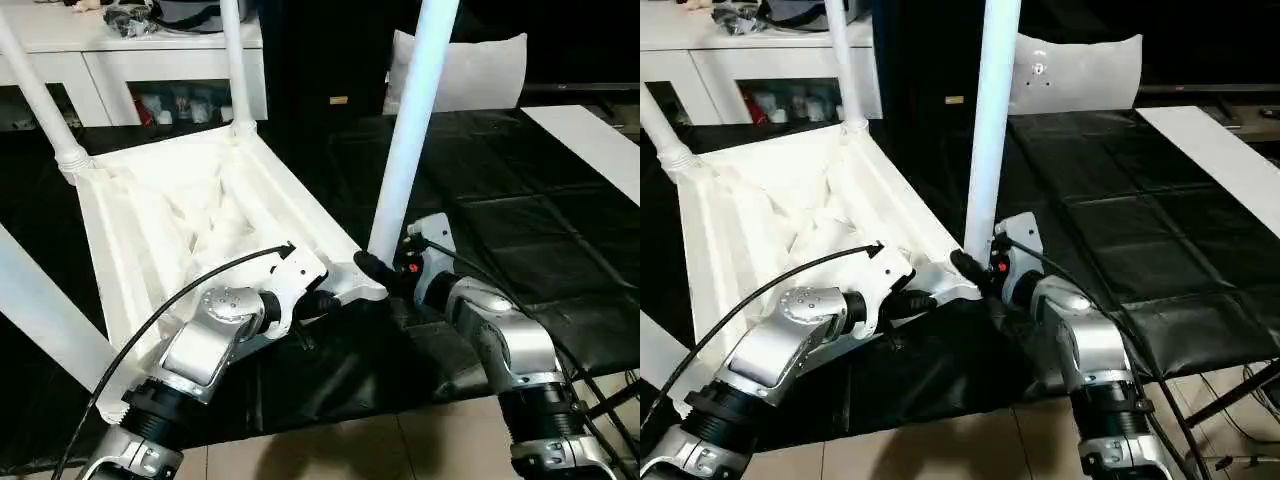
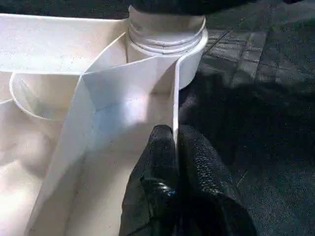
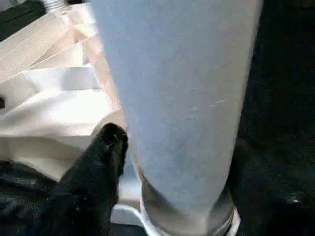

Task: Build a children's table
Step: Rotate leg to tighten

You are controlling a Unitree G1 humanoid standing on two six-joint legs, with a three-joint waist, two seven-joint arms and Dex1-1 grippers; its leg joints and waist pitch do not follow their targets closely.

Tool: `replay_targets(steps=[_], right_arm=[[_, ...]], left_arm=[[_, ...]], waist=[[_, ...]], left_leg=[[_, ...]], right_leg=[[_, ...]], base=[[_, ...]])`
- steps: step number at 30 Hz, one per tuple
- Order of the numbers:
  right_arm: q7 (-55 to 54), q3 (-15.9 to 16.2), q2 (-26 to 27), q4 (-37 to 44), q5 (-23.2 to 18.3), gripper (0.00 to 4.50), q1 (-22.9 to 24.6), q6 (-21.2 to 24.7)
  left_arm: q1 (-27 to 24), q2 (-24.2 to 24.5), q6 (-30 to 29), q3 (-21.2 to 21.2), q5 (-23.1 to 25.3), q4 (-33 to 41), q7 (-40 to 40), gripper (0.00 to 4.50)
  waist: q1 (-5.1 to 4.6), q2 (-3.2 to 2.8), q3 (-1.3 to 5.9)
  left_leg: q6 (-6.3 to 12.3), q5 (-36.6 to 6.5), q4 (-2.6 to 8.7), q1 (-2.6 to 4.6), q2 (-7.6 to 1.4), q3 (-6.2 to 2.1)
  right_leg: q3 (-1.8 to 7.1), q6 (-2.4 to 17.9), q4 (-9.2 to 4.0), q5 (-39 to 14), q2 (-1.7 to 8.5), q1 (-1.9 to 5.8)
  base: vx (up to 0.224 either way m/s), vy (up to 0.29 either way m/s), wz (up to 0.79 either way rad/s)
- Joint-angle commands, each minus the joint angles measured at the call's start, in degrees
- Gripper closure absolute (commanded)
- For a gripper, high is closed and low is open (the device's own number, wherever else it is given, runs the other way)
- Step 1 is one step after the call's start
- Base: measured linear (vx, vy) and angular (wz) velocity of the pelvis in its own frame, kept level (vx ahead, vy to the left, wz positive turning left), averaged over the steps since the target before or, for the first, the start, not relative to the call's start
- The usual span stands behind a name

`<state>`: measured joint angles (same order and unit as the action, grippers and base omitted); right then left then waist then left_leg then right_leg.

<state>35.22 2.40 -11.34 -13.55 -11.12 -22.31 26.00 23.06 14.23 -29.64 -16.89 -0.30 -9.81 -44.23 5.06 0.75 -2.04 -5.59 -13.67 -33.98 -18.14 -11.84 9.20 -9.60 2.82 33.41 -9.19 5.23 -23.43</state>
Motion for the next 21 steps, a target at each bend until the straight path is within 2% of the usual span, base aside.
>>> replay_targets(steps=[1,3,4,5,8,9,10,11,12,14,19,21], right_arm=[[5.0,1.6,-2.1,1.8,-1.1,0.80,1.1,0.1],[6.5,1.4,-3.1,2.0,-1.3,0.80,1.2,0.0],[7.2,1.3,-3.6,2.0,-1.4,0.69,1.2,-0.1],[8.1,1.3,-4.3,1.9,-1.4,0.45,1.1,-0.4],[14.6,2.1,-8.5,1.9,-1.9,0.31,0.9,-2.6],[15.7,2.3,-9.1,2.1,-2.2,0.24,1.0,-2.8],[17.0,2.5,-9.8,2.2,-2.5,0.05,1.0,-3.0],[17.0,2.5,-9.8,2.2,-2.5,0.05,1.0,-3.0],[22.5,4.3,-12.9,2.6,-2.9,0.05,1.0,-3.6],[26.8,6.0,-15.3,2.2,-2.3,0.05,0.7,-4.7],[32.8,7.6,-17.4,0.3,-2.1,0.05,-0.5,-6.8],[34.0,7.9,-17.6,0.0,-2.4,0.31,-0.7,-7.1]], left_arm=[[-0.4,1.1,2.8,-0.7,-1.5,2.0,-3.1,4.50],[-0.6,1.9,3.4,-1.0,-1.4,1.9,-4.0,4.50],[-0.8,2.3,3.7,-1.1,-1.4,1.8,-4.4,4.50],[-0.9,2.8,4.3,-1.4,-1.2,1.7,-5.0,4.50],[-1.4,6.0,7.2,-2.4,-0.8,1.3,-8.6,4.50],[-1.5,6.5,7.8,-2.6,-0.7,1.3,-9.3,4.50],[-1.6,7.1,8.4,-2.8,-0.7,1.3,-10.0,4.50],[-1.6,7.1,8.4,-2.8,-0.7,1.3,-10.0,4.50],[-2.4,9.6,11.0,-4.2,-1.2,2.2,-14.5,4.50],[-3.0,11.7,12.8,-5.4,-1.7,3.2,-18.5,4.50],[-2.8,14.1,15.3,-6.8,-1.7,3.1,-22.5,4.50],[-2.6,14.5,15.9,-7.1,-1.7,2.9,-23.3,4.50]], waist=[[0.39,-0.11,3.31],[0.34,-0.02,3.28],[0.40,0.25,3.29],[0.40,0.16,3.33],[0.51,0.16,3.40],[0.55,0.44,3.43],[0.60,0.32,3.37],[0.60,0.32,3.37],[0.69,0.27,3.31],[0.62,0.43,3.26],[1.31,0.47,3.11],[1.64,0.42,3.15]], left_leg=[[4.03,-2.2,3.61,-1.25,-1.21,0.04],[3.94,-2.7,3.65,-1.30,-1.24,0.00],[3.86,-2.8,3.64,-1.35,-1.19,-0.01],[3.80,-2.4,3.62,-1.40,-1.21,-0.05],[4.21,-1.8,3.53,-1.35,-1.30,-0.10],[4.49,-1.9,3.49,-1.37,-1.29,-0.08],[4.76,-1.8,3.49,-1.40,-1.31,-0.06],[4.76,-1.8,3.49,-1.40,-1.31,-0.06],[4.90,-2.5,3.49,-1.33,-1.25,-0.09],[5.02,-2.7,3.55,-1.32,-1.43,-0.05],[4.66,-3.7,3.64,-0.94,-1.61,0.09],[4.24,-3.4,3.69,-0.79,-1.80,0.05]], right_leg=[[4.04,4.0,-4.07,-16.7,3.82,4.35],[4.06,3.5,-4.13,-17.2,3.76,4.38],[4.04,3.1,-4.13,-17.6,3.79,4.41],[4.06,3.1,-4.06,-17.3,3.81,4.38],[4.13,3.7,-3.78,-15.9,3.81,4.32],[4.11,3.7,-3.78,-15.7,3.78,4.36],[4.17,4.1,-3.65,-15.7,3.82,4.34],[4.17,4.1,-3.65,-15.7,3.82,4.34],[3.97,4.3,-3.87,-16.6,3.79,4.33],[4.16,4.3,-3.81,-16.8,3.85,4.30],[4.22,4.6,-4.00,-18.9,3.89,3.95],[4.32,4.9,-3.80,-18.1,3.93,3.86]], base=[[0.000,0.000,0.00],[0.000,0.000,0.00],[0.000,0.000,0.00],[0.000,0.000,0.00],[0.000,0.000,0.00],[0.000,0.000,0.00],[0.000,0.000,0.00],[0.000,0.000,0.00],[0.000,0.000,0.00],[0.000,0.000,0.00],[0.000,0.000,0.00],[0.000,0.000,0.00]])
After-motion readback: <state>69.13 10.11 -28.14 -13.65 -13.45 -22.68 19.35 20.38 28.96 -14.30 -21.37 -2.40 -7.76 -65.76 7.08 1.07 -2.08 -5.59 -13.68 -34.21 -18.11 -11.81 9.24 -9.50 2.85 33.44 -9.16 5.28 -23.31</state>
